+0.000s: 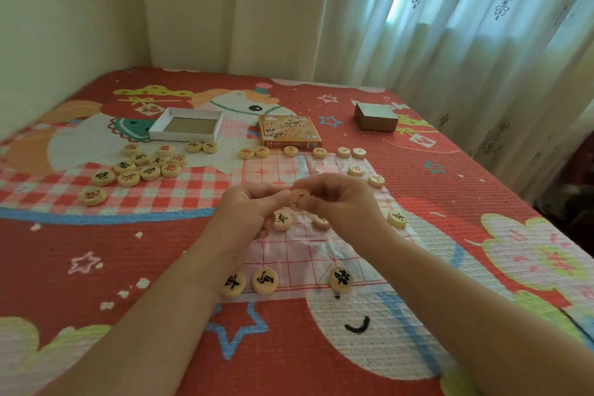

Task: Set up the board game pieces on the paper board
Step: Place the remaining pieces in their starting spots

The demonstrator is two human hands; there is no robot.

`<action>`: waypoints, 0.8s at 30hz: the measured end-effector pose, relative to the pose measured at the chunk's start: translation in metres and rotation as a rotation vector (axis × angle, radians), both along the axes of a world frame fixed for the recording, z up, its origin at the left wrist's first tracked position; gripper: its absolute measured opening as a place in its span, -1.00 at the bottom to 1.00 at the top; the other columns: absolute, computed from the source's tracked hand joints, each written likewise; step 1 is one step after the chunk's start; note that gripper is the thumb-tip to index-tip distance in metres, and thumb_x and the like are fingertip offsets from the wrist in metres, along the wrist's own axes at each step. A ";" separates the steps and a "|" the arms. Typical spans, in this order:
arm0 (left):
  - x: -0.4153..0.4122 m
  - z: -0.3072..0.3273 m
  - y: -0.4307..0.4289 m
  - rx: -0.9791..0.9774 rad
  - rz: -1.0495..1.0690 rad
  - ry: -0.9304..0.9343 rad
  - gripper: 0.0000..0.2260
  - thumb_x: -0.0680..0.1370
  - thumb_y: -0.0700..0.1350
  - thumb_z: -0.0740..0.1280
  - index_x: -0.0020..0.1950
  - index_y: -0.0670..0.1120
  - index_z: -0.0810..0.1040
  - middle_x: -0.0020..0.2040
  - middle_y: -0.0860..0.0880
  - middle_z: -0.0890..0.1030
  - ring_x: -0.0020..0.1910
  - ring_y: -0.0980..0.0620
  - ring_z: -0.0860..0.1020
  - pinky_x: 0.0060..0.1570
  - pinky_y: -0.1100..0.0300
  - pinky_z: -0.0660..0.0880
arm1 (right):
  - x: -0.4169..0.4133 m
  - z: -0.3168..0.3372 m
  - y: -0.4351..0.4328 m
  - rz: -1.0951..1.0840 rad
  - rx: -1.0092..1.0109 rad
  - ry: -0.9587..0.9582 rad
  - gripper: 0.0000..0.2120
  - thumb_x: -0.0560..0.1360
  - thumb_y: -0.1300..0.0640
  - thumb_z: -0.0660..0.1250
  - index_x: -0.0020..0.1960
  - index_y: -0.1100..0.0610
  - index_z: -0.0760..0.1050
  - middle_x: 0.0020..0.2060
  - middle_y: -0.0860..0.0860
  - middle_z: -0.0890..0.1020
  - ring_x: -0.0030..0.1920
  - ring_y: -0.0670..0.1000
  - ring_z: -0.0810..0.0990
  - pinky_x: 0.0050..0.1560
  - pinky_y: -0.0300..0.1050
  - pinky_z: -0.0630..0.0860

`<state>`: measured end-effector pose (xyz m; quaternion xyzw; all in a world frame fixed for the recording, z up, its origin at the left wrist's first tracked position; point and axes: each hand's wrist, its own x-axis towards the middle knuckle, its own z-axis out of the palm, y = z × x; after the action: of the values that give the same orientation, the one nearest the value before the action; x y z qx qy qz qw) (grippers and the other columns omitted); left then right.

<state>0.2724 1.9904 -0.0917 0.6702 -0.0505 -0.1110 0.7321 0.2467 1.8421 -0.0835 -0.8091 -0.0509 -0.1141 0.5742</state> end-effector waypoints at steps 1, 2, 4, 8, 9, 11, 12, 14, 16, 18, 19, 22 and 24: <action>0.003 -0.001 0.000 -0.012 0.034 0.005 -0.90 0.45 -0.21 0.40 -0.26 -0.07 0.64 -0.50 0.01 0.48 -0.58 0.16 0.30 -0.61 0.35 0.24 | 0.004 0.002 0.002 -0.006 -0.008 0.041 -0.80 0.38 0.31 0.44 -0.17 0.02 0.59 -0.28 0.00 0.65 -0.26 0.05 0.61 -0.20 -0.09 0.58; 0.005 -0.002 0.001 -0.014 0.072 0.005 -0.90 0.46 -0.22 0.40 -0.25 -0.07 0.64 -0.45 0.00 0.52 -0.57 0.15 0.30 -0.61 0.35 0.25 | 0.009 0.006 0.002 -0.019 -0.006 0.079 -0.82 0.37 0.31 0.45 -0.15 0.05 0.58 -0.28 -0.01 0.64 -0.29 -0.07 0.59 -0.27 -0.27 0.55; 0.011 -0.003 0.004 -0.005 0.151 -0.004 -0.90 0.47 -0.21 0.38 -0.23 -0.07 0.61 -0.36 -0.01 0.58 -0.54 0.13 0.29 -0.61 0.37 0.24 | 0.025 0.013 0.000 -0.068 0.008 0.138 -0.85 0.37 0.28 0.45 -0.11 0.11 0.56 -0.25 -0.01 0.63 -0.34 -0.17 0.53 -0.37 -0.43 0.45; 0.018 -0.002 0.010 -0.012 0.244 -0.004 -0.93 0.49 -0.19 0.36 -0.18 -0.07 0.59 -0.31 0.00 0.57 -0.49 0.11 0.27 -0.61 0.38 0.25 | 0.069 0.025 -0.026 -0.280 -0.100 0.181 -0.92 0.40 0.25 0.43 -0.13 0.14 0.58 -0.27 -0.03 0.62 -0.42 -0.12 0.42 -0.43 -0.32 0.38; 0.019 -0.001 0.012 -0.009 0.254 -0.009 -0.93 0.50 -0.19 0.36 -0.19 -0.07 0.59 -0.30 -0.01 0.57 -0.49 0.11 0.27 -0.58 0.37 0.27 | 0.079 0.025 -0.031 -0.308 -0.196 0.213 -0.94 0.41 0.26 0.42 -0.13 0.15 0.60 -0.27 -0.04 0.61 -0.43 -0.12 0.39 -0.46 -0.31 0.36; 0.020 0.001 0.013 0.004 0.266 -0.030 -0.90 0.50 -0.20 0.36 -0.22 -0.07 0.58 -0.29 -0.03 0.56 -0.48 0.11 0.29 -0.39 0.27 0.37 | 0.095 0.021 -0.035 -0.285 -0.362 0.296 -0.93 0.42 0.27 0.41 -0.10 0.17 0.62 -0.31 -0.07 0.56 -0.43 -0.14 0.39 -0.49 -0.34 0.32; 0.019 0.002 0.013 0.014 0.264 -0.039 -0.88 0.50 -0.20 0.35 -0.24 -0.07 0.57 -0.29 -0.04 0.56 -0.47 0.12 0.30 -0.25 0.16 0.41 | 0.101 0.018 -0.035 -0.265 -0.416 0.328 -0.92 0.41 0.28 0.41 -0.10 0.18 0.62 -0.33 -0.09 0.54 -0.41 -0.15 0.41 -0.47 -0.34 0.33; 0.018 0.004 0.012 0.041 0.270 -0.042 -0.86 0.50 -0.21 0.35 -0.26 -0.07 0.57 -0.30 -0.04 0.55 -0.46 0.15 0.32 0.01 -0.17 0.45 | 0.113 0.012 -0.034 -0.258 -0.488 0.374 -0.88 0.37 0.29 0.45 -0.09 0.20 0.64 -0.31 -0.08 0.58 -0.33 -0.15 0.48 -0.38 -0.29 0.42; 0.018 0.003 0.011 0.061 0.274 -0.043 -0.85 0.50 -0.20 0.35 -0.27 -0.07 0.57 -0.32 -0.02 0.54 -0.46 0.16 0.33 0.08 -0.24 0.43 | 0.121 0.006 -0.036 -0.300 -0.558 0.414 -0.82 0.32 0.26 0.48 -0.08 0.19 0.64 -0.21 0.00 0.65 -0.21 -0.08 0.58 -0.20 -0.18 0.57; 0.020 0.000 0.011 0.065 0.270 -0.059 -0.86 0.50 -0.19 0.36 -0.26 -0.06 0.57 -0.35 0.01 0.53 -0.46 0.17 0.34 -0.17 0.01 0.48 | 0.125 0.003 -0.037 -0.332 -0.643 0.433 -0.82 0.30 0.20 0.50 -0.10 0.16 0.65 -0.15 0.04 0.67 -0.15 -0.01 0.62 -0.14 -0.13 0.60; 0.021 -0.001 0.011 0.065 0.269 -0.068 -0.87 0.50 -0.19 0.36 -0.26 -0.07 0.58 -0.35 0.02 0.53 -0.45 0.17 0.35 -0.28 0.17 0.43 | 0.124 0.002 -0.037 -0.340 -0.668 0.423 -0.85 0.31 0.18 0.49 -0.12 0.14 0.66 -0.15 0.04 0.67 -0.16 -0.01 0.62 -0.19 -0.15 0.59; 0.022 -0.003 0.012 0.070 0.272 -0.081 -0.89 0.49 -0.19 0.37 -0.24 -0.10 0.59 -0.35 0.03 0.53 -0.45 0.19 0.36 -0.37 0.31 0.31 | 0.119 0.000 -0.037 -0.347 -0.682 0.359 -0.92 0.36 0.20 0.45 -0.16 0.08 0.67 -0.15 0.00 0.67 -0.22 -0.03 0.60 -0.35 -0.23 0.50; 0.024 -0.005 0.014 0.065 0.272 -0.081 -0.88 0.50 -0.19 0.36 -0.25 -0.12 0.58 -0.35 0.03 0.52 -0.44 0.19 0.36 -0.38 0.31 0.30 | 0.117 0.002 -0.033 -0.344 -0.685 0.315 -0.91 0.36 0.22 0.44 -0.17 0.06 0.67 -0.12 -0.02 0.67 -0.20 -0.05 0.58 -0.33 -0.23 0.48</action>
<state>0.2961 2.0044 -0.0964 0.6983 0.0148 0.0146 0.7155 0.3633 1.8091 -0.0819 -0.9577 0.1387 -0.0595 0.2452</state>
